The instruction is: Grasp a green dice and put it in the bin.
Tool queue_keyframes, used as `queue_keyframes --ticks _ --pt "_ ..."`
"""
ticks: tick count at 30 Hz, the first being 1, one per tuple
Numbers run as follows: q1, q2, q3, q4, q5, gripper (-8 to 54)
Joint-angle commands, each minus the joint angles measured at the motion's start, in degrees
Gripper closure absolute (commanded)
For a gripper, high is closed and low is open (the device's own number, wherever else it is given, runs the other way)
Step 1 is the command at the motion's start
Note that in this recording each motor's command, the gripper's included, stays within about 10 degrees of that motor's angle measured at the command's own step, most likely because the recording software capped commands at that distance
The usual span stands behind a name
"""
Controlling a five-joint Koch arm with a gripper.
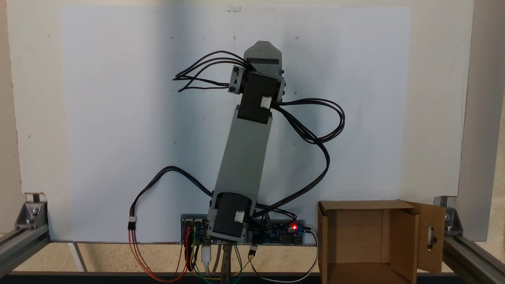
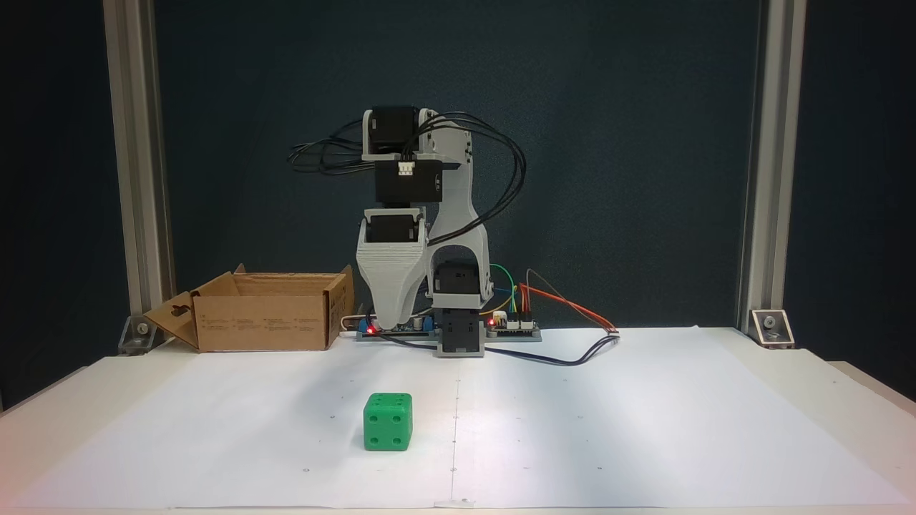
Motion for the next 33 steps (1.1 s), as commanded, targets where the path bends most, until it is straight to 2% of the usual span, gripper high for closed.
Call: queue_keyframes --ticks 1,15,33 --pt "0.4 0.5 -3.4 -1.1 -3.0 1.9" --pt "1.0 -4.3 -3.3 -2.0 -2.8 1.9" --pt "0.5 -4.3 1.2 -3.7 -1.8 1.6"
